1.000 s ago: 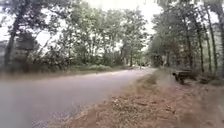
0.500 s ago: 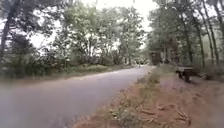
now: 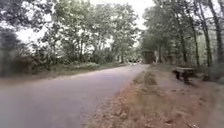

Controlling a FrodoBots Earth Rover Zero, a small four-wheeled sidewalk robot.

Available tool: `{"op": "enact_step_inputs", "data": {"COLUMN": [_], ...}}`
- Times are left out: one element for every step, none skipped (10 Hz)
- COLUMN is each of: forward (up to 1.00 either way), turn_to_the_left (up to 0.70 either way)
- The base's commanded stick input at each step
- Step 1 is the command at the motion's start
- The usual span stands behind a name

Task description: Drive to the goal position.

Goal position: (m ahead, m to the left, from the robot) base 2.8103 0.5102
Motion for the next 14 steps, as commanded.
{"op": "enact_step_inputs", "data": {"forward": [0.70,0.70,0.70,0.70,0.70,0.70,0.70,0.70,0.70,0.70,0.70,0.70,0.70,0.70], "turn_to_the_left": [-0.14,-0.14,-0.14,-0.14,-0.14,-0.14,-0.14,-0.14,-0.14,-0.14,-0.14,-0.14,-0.14,-0.14]}}
